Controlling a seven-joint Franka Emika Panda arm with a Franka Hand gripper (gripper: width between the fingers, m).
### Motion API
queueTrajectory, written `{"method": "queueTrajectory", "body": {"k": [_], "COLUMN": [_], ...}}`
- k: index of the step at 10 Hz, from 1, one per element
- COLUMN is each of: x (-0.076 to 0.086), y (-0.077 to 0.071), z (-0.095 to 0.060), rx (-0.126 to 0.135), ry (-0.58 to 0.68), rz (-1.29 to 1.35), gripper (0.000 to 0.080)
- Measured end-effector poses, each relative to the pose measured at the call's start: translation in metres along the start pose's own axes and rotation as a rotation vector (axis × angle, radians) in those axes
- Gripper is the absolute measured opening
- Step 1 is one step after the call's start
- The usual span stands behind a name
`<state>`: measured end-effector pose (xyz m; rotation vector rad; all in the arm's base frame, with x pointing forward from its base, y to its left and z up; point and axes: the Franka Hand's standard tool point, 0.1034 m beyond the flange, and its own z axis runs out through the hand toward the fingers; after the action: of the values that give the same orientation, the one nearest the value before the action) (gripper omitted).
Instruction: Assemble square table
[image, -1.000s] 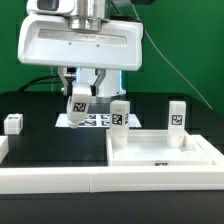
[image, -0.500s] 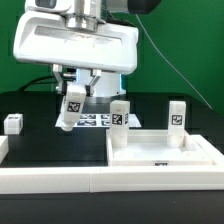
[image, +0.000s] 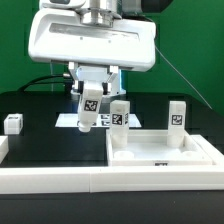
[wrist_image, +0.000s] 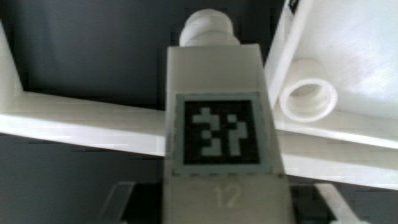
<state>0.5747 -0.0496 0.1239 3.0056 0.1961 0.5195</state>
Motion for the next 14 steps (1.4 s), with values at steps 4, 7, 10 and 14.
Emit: {"method": "queueTrajectory", "body": {"k": [4,7,10,14], "x": [0.029,0.055,0.055,0.053], "y": [-0.040,-0.086,-0.084,-0.118], "z": [0.003,0.005,0.006,0.011], "rx": [0.053,0.087,0.085,0.117], "ry": [0.002,0.020,0.018,0.006], "rz": [0.036,0.143,0.146,0.156], "gripper": [0.0290,0.0290,0.0290,0.0290]}}
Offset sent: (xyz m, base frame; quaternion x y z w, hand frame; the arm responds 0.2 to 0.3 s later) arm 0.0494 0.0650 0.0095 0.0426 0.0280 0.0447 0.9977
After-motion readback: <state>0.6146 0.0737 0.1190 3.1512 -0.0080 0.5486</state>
